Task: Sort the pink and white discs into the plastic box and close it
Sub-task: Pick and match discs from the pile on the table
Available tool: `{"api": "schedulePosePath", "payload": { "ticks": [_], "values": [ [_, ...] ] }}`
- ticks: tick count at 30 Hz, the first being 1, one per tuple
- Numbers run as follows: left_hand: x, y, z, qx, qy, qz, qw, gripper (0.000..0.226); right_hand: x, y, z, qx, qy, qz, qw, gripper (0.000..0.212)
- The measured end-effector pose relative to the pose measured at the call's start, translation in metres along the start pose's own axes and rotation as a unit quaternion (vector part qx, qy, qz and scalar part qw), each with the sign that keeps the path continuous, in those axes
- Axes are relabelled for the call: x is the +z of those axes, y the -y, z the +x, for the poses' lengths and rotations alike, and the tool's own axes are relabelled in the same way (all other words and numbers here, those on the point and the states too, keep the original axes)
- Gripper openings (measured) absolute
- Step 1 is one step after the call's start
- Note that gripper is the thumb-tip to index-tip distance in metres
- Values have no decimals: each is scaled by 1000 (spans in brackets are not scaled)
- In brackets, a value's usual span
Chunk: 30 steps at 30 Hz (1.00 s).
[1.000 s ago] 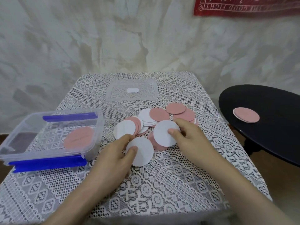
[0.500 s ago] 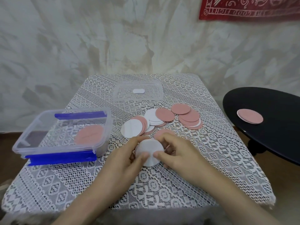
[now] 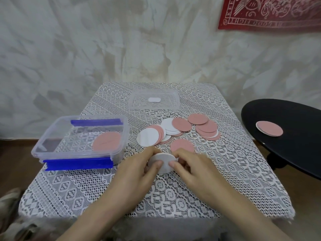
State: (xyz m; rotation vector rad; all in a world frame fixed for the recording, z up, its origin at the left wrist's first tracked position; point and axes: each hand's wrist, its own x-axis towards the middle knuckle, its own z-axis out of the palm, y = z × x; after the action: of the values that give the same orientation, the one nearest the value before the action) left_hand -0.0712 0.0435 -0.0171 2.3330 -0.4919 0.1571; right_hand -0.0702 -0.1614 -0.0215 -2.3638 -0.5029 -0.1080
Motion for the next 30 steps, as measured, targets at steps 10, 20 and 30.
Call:
{"api": "schedulePosePath", "payload": {
  "ticks": [10,20,30],
  "values": [
    [5,6,1,18,6,31,999,4,-1,-3,-2,2,15,-25,1000,18],
    [5,8,0,21,6,27,999,11,-2,-2,-2,-1,15,-24,1000,20],
    [-31,13,-16,-8,-44,-45,998,3,9,28,15,-36,-28,37,998,15]
  ]
}}
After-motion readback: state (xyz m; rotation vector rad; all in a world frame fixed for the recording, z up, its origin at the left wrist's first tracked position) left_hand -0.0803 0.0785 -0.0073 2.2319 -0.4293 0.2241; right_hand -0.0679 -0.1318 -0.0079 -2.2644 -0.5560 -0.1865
